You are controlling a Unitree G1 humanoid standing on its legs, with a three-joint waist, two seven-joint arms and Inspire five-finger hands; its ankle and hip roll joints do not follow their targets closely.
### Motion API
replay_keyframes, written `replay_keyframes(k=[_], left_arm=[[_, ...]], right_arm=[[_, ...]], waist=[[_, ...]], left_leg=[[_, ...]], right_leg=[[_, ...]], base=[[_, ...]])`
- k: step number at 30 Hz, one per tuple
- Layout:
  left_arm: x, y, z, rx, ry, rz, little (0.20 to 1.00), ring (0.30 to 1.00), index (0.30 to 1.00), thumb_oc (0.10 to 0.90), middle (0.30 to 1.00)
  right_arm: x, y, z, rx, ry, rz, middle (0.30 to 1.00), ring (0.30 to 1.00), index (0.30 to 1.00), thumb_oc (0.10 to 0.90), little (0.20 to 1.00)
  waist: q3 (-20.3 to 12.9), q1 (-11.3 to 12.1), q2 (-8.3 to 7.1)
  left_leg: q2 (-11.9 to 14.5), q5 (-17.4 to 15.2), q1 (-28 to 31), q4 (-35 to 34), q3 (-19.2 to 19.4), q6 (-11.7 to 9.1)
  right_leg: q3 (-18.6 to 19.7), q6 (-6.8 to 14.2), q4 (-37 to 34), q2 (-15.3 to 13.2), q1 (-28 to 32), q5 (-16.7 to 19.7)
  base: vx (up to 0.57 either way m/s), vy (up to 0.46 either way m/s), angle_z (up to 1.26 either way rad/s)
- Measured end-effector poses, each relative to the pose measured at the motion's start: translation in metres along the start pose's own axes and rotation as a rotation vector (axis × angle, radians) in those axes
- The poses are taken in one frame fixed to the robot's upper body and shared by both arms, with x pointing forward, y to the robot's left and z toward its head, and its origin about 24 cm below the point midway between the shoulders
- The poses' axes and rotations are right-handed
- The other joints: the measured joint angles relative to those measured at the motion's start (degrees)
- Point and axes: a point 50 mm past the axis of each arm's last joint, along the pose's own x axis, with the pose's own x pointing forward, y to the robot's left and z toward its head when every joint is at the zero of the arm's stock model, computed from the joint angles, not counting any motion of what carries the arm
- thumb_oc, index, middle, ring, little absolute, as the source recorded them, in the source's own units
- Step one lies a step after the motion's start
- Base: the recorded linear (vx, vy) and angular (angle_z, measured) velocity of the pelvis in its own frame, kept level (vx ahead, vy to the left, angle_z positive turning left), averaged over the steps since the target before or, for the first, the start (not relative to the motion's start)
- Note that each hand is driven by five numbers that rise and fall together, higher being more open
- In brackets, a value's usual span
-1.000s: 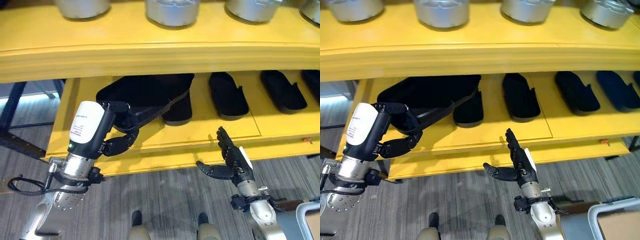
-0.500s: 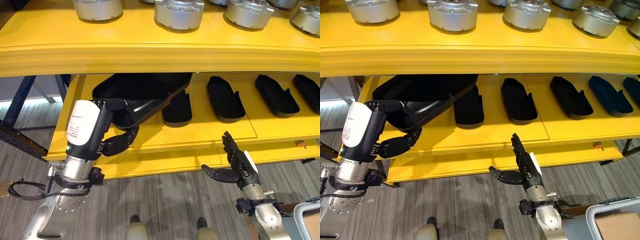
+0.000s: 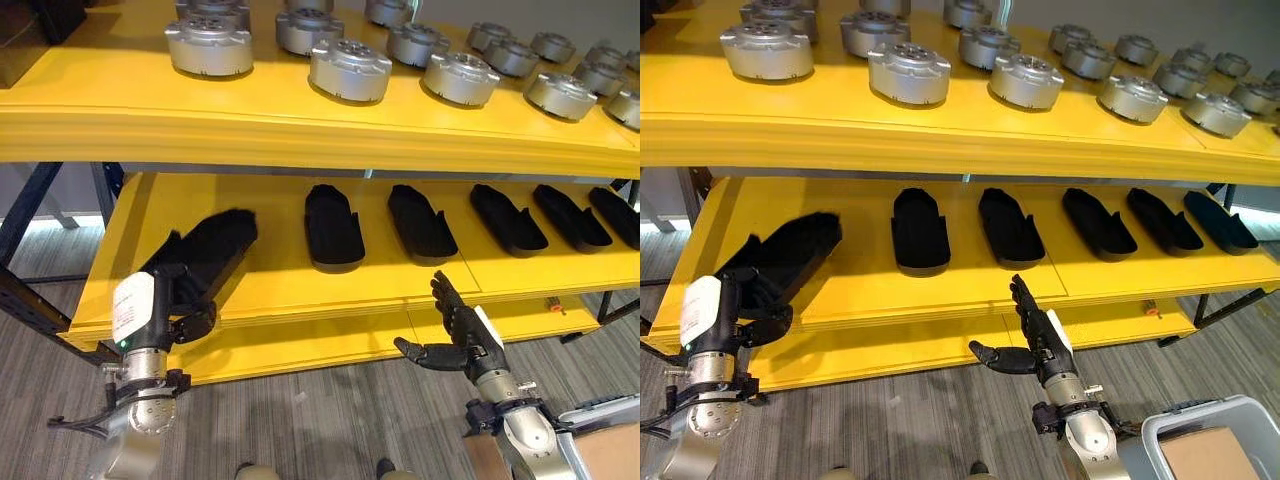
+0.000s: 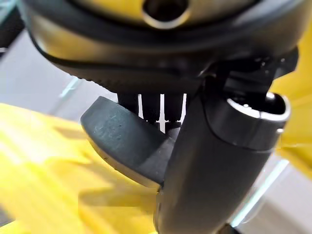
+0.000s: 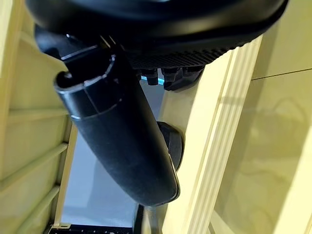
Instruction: Move parts from the plastic box to the shelf.
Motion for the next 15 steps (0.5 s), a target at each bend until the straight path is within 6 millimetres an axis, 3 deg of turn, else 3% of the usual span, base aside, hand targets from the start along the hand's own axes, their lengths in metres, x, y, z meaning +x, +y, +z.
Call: replay_keyframes(k=[5, 8, 10, 15], left_arm=[[0.024, -0.012, 0.023, -0.033, -0.05, 0.024, 0.3, 0.3, 0.3, 0.4, 0.3], [0.055, -0.023, 0.054, -0.109, -0.068, 0.064, 0.3, 0.3, 0.3, 0.4, 0.3], [0.08, -0.017, 0.079, -0.152, -0.093, 0.119, 0.3, 0.3, 0.3, 0.4, 0.3], [0.105, 0.0, 0.113, -0.246, -0.121, 0.26, 0.3, 0.3, 0.3, 0.4, 0.3]], right_arm=[[0.013, 0.015, 0.008, -0.005, -0.039, 0.09, 1.0, 1.0, 1.0, 0.9, 1.0], [0.019, 0.017, 0.014, -0.03, -0.058, 0.12, 1.0, 1.0, 1.0, 0.9, 1.0], [0.024, 0.021, 0.019, -0.036, -0.081, 0.144, 1.0, 1.0, 1.0, 0.9, 1.0], [0.023, 0.02, 0.017, -0.061, -0.063, 0.165, 1.0, 1.0, 1.0, 0.9, 1.0]], waist=[[0.1, -1.6, 0.54], [0.9, -3.5, 2.15], [1.1, -5.1, 2.61], [2.5, -6.6, 4.46]], left_leg=[[1.5, -2.1, -2.8, 4.8, -1.5, -0.2], [1.3, -3.7, -7.1, 10.1, -3.0, 0.1], [1.0, -4.8, -11.9, 14.4, -4.1, 0.5], [0.6, -5.7, -18.2, 19.2, -5.7, 0.3]], right_leg=[[0.1, -0.8, 5.8, 1.7, -2.9, -2.8], [0.2, -0.5, 12.1, 1.9, -7.1, -5.2], [0.6, -0.3, 18.1, 1.7, -12.3, -7.4], [1.5, -0.6, 26.9, 1.8, -20.0, -10.7]], base=[[-0.09, -0.035, 0.02], [-0.14, -0.008, 0.15], [-0.13, -0.027, 0.08], [-0.08, -0.038, 0.06]])
